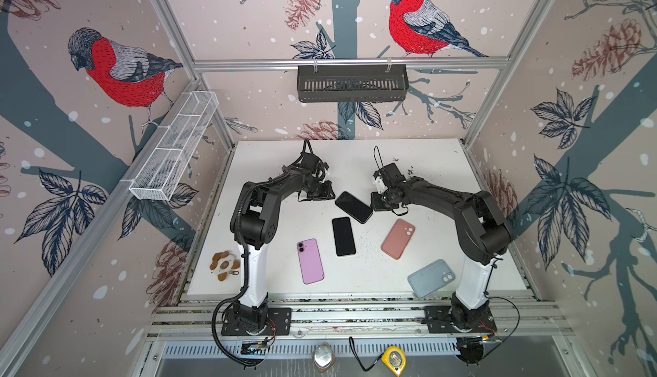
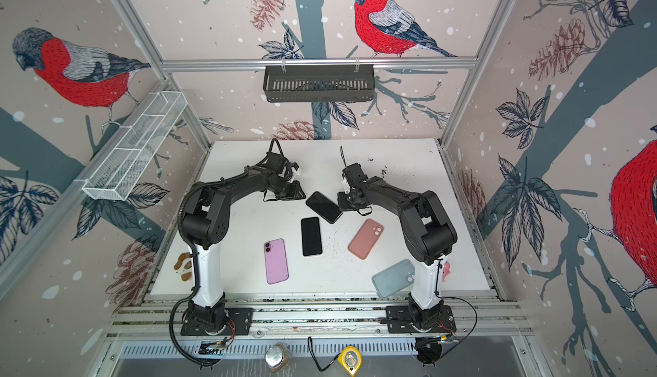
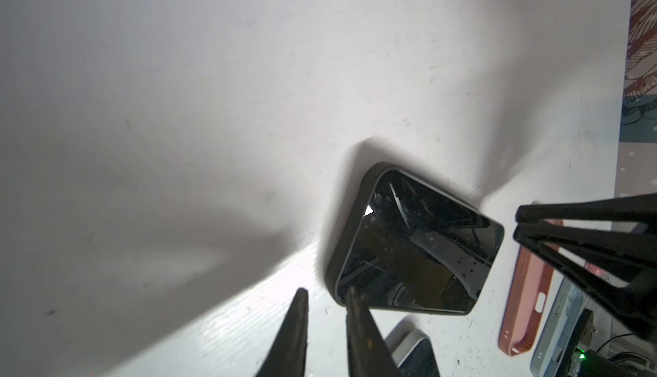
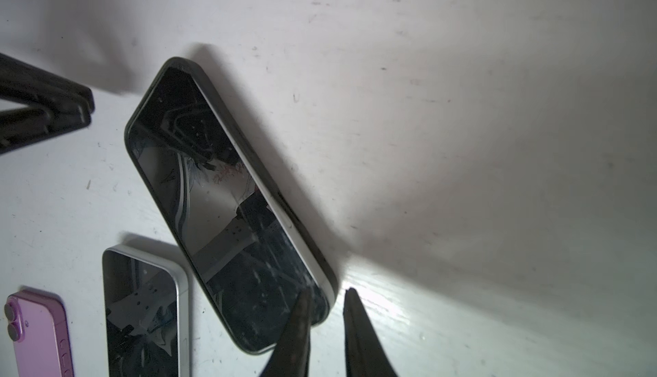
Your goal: Put the phone into the phone case
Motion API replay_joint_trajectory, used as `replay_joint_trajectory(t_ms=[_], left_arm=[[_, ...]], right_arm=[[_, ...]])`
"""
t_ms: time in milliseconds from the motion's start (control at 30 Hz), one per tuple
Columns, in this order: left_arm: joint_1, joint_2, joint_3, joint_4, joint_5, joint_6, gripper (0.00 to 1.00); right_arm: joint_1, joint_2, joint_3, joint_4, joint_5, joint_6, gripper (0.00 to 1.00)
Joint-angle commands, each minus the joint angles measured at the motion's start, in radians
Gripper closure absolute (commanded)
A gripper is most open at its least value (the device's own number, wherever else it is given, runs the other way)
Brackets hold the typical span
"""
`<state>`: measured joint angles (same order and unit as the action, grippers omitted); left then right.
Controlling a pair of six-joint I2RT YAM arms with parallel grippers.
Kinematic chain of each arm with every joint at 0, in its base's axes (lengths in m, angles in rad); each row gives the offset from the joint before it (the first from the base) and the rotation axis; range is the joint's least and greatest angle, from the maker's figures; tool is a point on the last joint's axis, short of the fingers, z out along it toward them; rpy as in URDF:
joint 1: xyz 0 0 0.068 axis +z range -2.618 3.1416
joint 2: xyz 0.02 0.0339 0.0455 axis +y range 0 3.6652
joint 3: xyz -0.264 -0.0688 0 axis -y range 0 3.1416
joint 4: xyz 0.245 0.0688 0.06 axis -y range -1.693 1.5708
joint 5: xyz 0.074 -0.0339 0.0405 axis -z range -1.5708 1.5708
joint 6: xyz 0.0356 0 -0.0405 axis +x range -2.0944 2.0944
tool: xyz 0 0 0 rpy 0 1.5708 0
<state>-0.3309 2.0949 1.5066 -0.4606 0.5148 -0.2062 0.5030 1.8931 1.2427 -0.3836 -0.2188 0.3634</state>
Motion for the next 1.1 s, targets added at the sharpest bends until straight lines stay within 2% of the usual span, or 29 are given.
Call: replay_joint_trajectory(t_ms=[0,233,567,967,1067], left_arm=[[-0.005,0.028,0.072,-0.091,-0.053,0.025,0.77],[-0.018,0.058,0.050,-0.094,-0.071,0.070,0.77],[-0.042,0.083,0.047,-0.124,-0.024,0.105,0.79],[-0.063,0.087,0.050,-0.165,-0.078,0.129,0.81],[-0.062,0.090,0.050,-0.165,-0.082,0.129,0.81]], right_arm=[[0.005,-0.005,-0.003,0.002,0.015,-0.014,0.80],[0.012,0.018,0.003,-0.010,0.021,-0.011,0.81],[0.036,0.054,0.049,-0.056,0.043,-0.020,0.84],[0.075,0.141,0.146,-0.187,0.084,-0.086,0.86],[0.080,0.133,0.159,-0.216,0.126,-0.092,0.85]])
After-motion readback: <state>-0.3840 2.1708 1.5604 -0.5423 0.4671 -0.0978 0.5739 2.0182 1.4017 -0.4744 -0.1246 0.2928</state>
